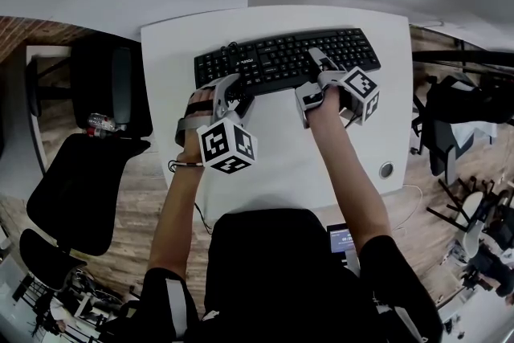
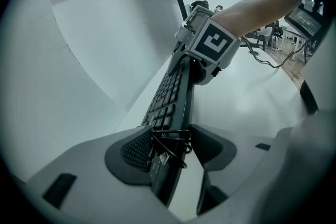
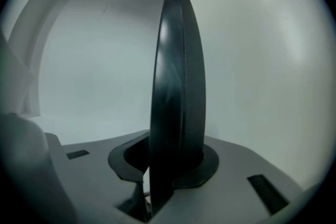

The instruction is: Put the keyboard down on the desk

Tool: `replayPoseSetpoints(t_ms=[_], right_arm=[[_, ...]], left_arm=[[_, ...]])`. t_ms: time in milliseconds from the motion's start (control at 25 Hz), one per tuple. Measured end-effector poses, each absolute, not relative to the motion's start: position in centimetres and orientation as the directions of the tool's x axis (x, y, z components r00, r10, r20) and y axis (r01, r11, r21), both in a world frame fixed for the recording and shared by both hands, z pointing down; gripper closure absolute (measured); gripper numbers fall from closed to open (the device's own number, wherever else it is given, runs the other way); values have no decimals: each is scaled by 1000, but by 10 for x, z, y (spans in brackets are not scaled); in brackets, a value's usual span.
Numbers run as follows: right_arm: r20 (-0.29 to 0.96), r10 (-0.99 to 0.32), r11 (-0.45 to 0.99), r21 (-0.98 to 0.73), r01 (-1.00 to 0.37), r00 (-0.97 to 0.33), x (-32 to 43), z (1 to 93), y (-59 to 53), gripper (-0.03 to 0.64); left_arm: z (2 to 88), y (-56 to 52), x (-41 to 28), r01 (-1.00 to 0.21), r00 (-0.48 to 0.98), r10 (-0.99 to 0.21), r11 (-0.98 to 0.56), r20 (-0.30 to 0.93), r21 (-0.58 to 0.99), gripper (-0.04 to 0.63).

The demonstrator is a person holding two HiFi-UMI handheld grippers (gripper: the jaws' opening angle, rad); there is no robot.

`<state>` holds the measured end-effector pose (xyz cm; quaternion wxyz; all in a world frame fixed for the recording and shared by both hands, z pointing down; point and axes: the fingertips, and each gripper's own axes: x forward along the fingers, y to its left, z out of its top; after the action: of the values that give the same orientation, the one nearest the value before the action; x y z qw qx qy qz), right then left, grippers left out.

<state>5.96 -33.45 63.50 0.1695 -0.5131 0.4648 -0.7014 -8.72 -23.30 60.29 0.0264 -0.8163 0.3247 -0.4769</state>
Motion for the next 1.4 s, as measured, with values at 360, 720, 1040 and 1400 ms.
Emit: replayPoseSetpoints(t_ms=[360,720,1040,1400], right_arm=[[552,-703,-505,-831,-233,-448,59,639,-333,511],[557,-655,-482,-828,-286,-510,64,638,-320,478],[559,-599,-451,-827,-335,-574,82,629,-297,453],[579,-506,-387,-815,-431,-639,80,621,-276,449]], left_arm=[[605,-234,-88,-504,326,-553,-788,767,-354,350],[609,-236,-90,-502,295,-547,-787,783,-360,350],[612,-237,-90,-500,284,-545,-786,789,-364,348],[612,-235,-95,-495,283,-529,-795,800,-351,348]])
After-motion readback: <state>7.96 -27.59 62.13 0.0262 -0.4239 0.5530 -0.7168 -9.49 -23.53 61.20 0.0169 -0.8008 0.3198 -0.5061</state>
